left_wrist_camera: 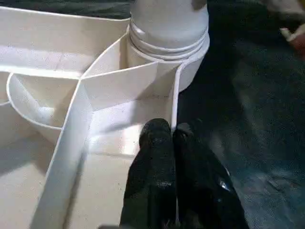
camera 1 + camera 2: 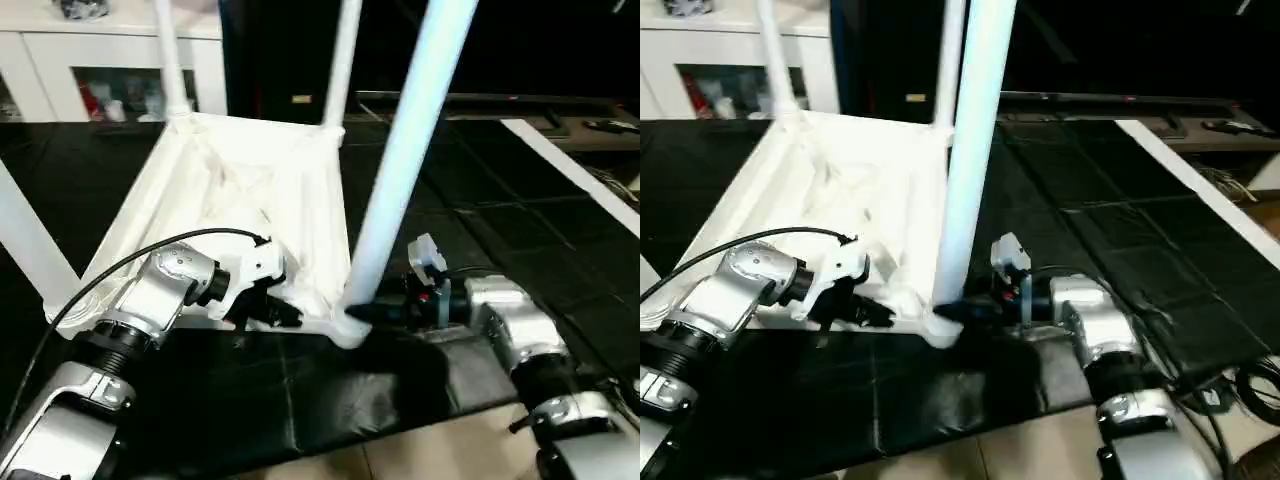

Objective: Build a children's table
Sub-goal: Rotate leg to tighten

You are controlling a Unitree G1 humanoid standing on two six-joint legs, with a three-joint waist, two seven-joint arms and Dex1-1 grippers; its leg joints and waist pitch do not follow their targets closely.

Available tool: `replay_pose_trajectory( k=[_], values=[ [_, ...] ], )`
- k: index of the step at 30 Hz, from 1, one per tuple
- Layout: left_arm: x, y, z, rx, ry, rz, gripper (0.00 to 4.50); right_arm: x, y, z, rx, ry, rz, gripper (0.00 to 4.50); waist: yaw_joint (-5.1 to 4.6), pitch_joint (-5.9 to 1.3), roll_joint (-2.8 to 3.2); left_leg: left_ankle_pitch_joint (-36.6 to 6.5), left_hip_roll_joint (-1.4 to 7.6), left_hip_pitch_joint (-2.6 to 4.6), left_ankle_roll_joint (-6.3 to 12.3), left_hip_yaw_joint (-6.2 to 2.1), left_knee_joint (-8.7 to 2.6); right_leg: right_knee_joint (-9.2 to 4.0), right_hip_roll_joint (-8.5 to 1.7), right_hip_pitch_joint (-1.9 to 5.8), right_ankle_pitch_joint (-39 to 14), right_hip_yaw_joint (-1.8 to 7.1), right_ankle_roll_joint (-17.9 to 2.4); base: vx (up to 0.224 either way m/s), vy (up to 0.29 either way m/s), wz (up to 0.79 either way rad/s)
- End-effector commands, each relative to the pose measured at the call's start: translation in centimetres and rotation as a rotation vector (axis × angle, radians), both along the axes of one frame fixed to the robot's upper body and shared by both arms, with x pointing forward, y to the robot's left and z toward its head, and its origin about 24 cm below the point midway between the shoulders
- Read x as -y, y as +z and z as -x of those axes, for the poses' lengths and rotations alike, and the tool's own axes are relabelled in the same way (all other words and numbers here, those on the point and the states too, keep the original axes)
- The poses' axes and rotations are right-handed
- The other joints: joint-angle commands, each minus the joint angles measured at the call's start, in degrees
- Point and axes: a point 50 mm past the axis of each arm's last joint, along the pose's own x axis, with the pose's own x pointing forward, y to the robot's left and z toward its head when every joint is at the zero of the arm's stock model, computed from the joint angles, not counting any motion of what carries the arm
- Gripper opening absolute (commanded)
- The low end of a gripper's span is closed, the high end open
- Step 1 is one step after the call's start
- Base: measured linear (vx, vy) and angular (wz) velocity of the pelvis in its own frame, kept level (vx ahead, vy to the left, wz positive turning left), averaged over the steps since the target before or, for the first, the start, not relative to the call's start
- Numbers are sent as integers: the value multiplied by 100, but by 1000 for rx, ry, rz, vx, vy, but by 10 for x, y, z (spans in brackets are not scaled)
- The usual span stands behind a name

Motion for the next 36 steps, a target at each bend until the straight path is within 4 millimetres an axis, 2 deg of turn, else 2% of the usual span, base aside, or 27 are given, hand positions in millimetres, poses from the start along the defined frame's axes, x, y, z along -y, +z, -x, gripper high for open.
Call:
replay_pose_trajectory(
  k=[1, 3, 4, 6, 7, 9, 14, 15, 18, 21, 22, 23, 24, 27, 29, 30, 32, 34, 36],
  values=[
    [23, 5, -2, 31, 15, 62, 0, -16, -4, 2, -34, -24, -7, 198, -20, -321, 55, -1456, 157, 25, -34, -45, -424, -556, -443, 265, -2710, 305, -642, 0, 0, 0],
    [27, 6, -1, 26, 36, 75, 0, -21, -6, 4, -41, -35, -10, 198, -29, -327, 61, -1400, 162, 16, -20, -47, -422, -555, -444, 266, -2639, 307, -642, 0, 0, 0],
    [30, 6, -1, 29, 55, 76, 0, -26, -7, 7, -40, -37, -7, 198, -44, -330, 45, -1312, 157, -13, 9, -47, -426, -544, -438, 287, -2546, 308, -621, 0, 0, 0],
    [33, 6, -2, 37, 81, 70, 0, -29, -8, 7, -39, -54, 4, 198, -61, -338, 53, -1275, 155, -4, 36, -42, -421, -533, -428, 271, -2437, 309, -655, 0, 0, 0],
    [36, 7, -4, 40, 118, 71, 0, -33, -8, 5, -35, -85, 21, 198, -62, -333, 80, -1270, 150, 3, 45, -37, -418, -536, -426, 264, -2388, 311, -683, 0, 0, 0],
    [41, 8, -6, 44, 165, 75, 0, -37, -9, 2, -34, -132, 36, 198, -87, -329, 67, -1262, 154, 5, -4, -39, -426, -531, -420, 265, -2342, 308, -703, 0, 0, 0],
    [71, 9, -15, 90, 333, 109, 0, -59, -10, -17, -109, -421, 67, 195, -198, -331, 80, -1394, 130, -7, -81, -61, -424, -570, -422, 264, -2624, 287, -625, 0, 0, 0],
    [72, 9, -15, 92, 334, 109, 0, -59, -10, -17, -109, -423, 69, 195, -224, -338, 75, -1368, 128, -1, -67, -53, -417, -575, -419, 248, -2540, 295, -630, 0, 0, 0],
    [78, 7, -16, 100, 349, 102, 0, -64, -11, -17, -86, -430, 105, 195, -209, -356, 89, -1229, 126, -18, 29, -43, -412, -545, -402, 275, -2131, 309, -672, 0, 0, 0],
    [78, 7, -17, 119, 352, 81, 0, -67, -11, -15, -63, -412, 118, 195, -199, -368, 92, -1031, 133, -17, 92, -26, -415, -482, -382, 294, -1523, 319, -850, 0, 0, 0],
    [77, 7, -17, 126, 355, 74, 0, -68, -8, -14, -60, -390, 81, 195, -199, -359, 93, -1052, 133, -16, 112, -22, -422, -483, -381, 299, -1483, 320, -887, 0, 0, 0],
    [75, 8, -18, 135, 352, 69, 0, -68, -5, -13, -67, -391, 49, 230, -197, -352, 95, -1091, 131, -11, 116, -20, -425, -493, -383, 299, -1528, 320, -885, 0, 0, 0],
    [73, 8, -18, 139, 354, 66, 0, -67, -4, -13, -72, -400, 33, 264, -192, -348, 95, -1156, 131, -4, 117, -19, -426, -507, -390, 299, -1642, 322, -865, 0, 0, 0],
    [67, 8, -17, 165, 326, 61, 0, -63, -3, -14, -68, -400, 25, 267, -183, -346, 101, -1249, 138, -2, 88, -32, -438, -528, -403, 295, -1858, 322, -787, 0, 0, 0],
    [60, 8, -16, 159, 299, 65, 0, -55, -3, -12, -56, -376, 18, 293, -185, -347, 95, -1248, 140, -9, 91, -33, -440, -526, -399, 298, -1825, 323, -777, 0, 0, 0],
    [54, 7, -14, 143, 290, 61, 0, -47, -3, -11, -42, -356, 22, 306, -182, -349, 71, -1205, 141, -10, 105, -26, -436, -517, -400, 301, -1751, 328, -790, 0, 0, 0],
    [46, 6, -12, 137, 258, 55, 0, -36, -3, -9, -16, -320, 36, 316, -169, -349, 93, -1180, 148, -6, 140, -29, -435, -504, -404, 301, -1655, 327, -853, 0, 0, 0],
    [39, 6, -8, 117, 202, 56, 0, -22, -2, -5, 17, -254, 56, 345, -155, -350, 96, -1174, 154, 1, 187, -13, -425, -497, -403, 301, -1554, 333, -906, 0, 0, 0],
    [31, 5, -4, 117, 129, 42, 0, -9, 0, -2, 41, -193, 74, 354, -139, -343, 83, -1164, 158, -7, 219, -20, -431, -495, -398, 316, -1525, 330, -920, 0, 0, 0]
  ],
)
